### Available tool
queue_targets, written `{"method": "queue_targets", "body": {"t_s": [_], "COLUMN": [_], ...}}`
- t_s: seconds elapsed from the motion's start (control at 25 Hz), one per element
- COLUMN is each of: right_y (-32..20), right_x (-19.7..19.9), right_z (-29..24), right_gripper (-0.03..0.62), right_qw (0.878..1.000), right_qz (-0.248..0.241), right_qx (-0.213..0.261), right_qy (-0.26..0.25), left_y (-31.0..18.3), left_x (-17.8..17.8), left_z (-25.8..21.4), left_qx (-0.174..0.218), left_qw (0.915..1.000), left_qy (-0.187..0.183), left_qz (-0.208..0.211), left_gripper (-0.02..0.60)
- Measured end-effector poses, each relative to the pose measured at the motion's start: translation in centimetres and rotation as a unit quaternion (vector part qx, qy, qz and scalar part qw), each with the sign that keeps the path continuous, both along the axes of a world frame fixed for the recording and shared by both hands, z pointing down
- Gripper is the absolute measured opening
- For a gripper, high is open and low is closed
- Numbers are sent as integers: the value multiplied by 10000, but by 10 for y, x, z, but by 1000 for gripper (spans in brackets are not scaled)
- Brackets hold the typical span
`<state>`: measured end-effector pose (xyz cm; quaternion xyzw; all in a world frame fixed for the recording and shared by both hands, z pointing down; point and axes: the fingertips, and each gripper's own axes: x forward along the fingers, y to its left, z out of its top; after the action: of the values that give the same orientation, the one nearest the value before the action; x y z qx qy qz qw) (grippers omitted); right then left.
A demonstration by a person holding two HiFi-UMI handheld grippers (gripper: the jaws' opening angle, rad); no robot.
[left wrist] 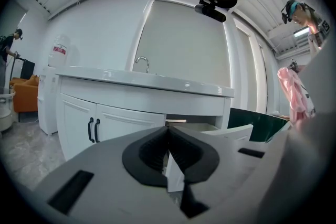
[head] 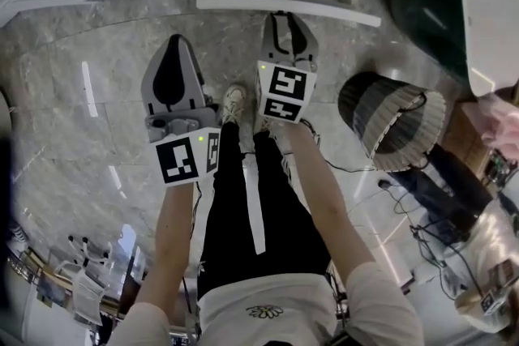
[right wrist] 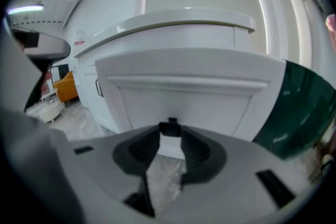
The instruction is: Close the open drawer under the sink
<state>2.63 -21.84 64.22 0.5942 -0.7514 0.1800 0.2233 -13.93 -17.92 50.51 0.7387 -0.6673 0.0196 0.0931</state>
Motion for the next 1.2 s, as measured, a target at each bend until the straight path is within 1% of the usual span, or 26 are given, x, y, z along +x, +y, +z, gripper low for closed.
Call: {"method": "queue_targets", "body": {"t_s": [0.24,0.44,0.76,0.92,1.0,1.2], "right_y": [-3,-7,-10,-16,-22,-29], "right_x": [-3,-7,-2,0,2,2], "right_z": [-1,-6,-9,-10,-12,-13], "right_gripper": [143,140,141,143,143,141], "right_qw": [9996,9974,9998,9983,9980,9983], "right_qz": [-202,-506,142,562,611,427], "right_qx": [35,163,117,122,181,308], "right_qy": [190,477,126,-43,43,259], "left_y": [-5,-5,-2,-7,-6,-8], "left_x": [5,7,4,0,-3,-15], "left_z": [7,14,21,18,16,20], "left_qx": [-63,-149,-248,-201,-185,-177], "left_qw": [10000,9997,9995,9995,9996,9997], "left_qy": [-31,-54,-93,-137,-161,-160], "left_qz": [63,173,148,188,166,22], "left_gripper": [20,20,20,20,20,20]}}
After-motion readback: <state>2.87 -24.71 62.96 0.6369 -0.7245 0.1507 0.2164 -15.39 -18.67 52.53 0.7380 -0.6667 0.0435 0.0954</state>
